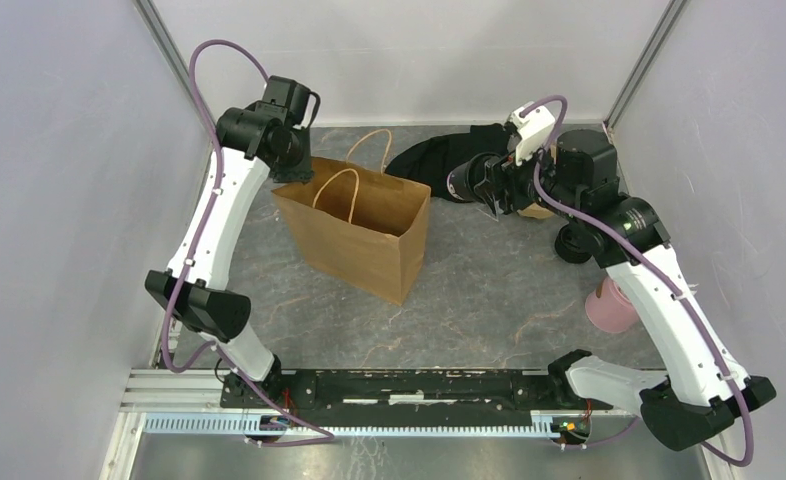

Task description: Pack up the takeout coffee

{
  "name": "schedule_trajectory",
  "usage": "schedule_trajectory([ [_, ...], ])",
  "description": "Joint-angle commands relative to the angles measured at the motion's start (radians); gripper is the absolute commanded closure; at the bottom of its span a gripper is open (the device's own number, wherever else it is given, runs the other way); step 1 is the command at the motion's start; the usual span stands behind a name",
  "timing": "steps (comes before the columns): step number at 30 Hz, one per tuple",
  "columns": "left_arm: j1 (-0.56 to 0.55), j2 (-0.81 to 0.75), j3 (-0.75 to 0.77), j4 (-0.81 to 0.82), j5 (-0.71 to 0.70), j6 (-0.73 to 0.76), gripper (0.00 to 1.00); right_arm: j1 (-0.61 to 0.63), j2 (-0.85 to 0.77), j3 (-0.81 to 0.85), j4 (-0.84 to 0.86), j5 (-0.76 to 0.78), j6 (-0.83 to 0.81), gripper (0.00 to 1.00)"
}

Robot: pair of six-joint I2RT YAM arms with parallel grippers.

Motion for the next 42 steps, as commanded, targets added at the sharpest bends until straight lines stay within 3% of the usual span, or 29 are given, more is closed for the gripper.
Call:
schedule_trajectory([
  [1,0.026,0.035,0.051,-0.006,-0.018,-0.007,0.67,0.005,-0.012,0.064,0.036,-0.02,0.018,1.0],
  [7,0.031,0.026,0.03,0.055,0.03,-0.012,0.74,0.005,-0.005,0.075,0.037,-0.011,0.019,1.0],
  [11,0.031,-0.013,-0.019,0.095,0.019,-0.009,0.83,0.005,0.016,0.103,0.037,-0.013,0.021,1.0],
  [19,0.031,-0.08,-0.075,0.12,-0.017,0.0,0.9,0.005,0.055,0.15,0.045,-0.019,0.018,1.0],
  [24,0.031,-0.131,-0.125,0.101,0.0,-0.054,0.87,0.004,0.054,0.15,0.064,-0.029,0.006,1.0],
  [29,0.033,-0.157,-0.193,0.085,0.026,-0.102,0.64,0.005,0.044,0.144,0.055,-0.051,0.056,1.0],
  [31,0.039,-0.149,-0.192,0.094,0.012,-0.085,0.61,0.004,0.031,0.136,0.056,-0.058,0.105,1.0],
  [37,0.045,-0.149,-0.226,0.15,0.0,-0.063,0.64,0.005,-0.028,0.075,0.048,-0.115,0.165,1.0],
  [42,0.045,-0.204,-0.237,0.181,0.011,-0.054,0.76,0.005,-0.032,0.106,0.021,-0.114,0.152,1.0],
])
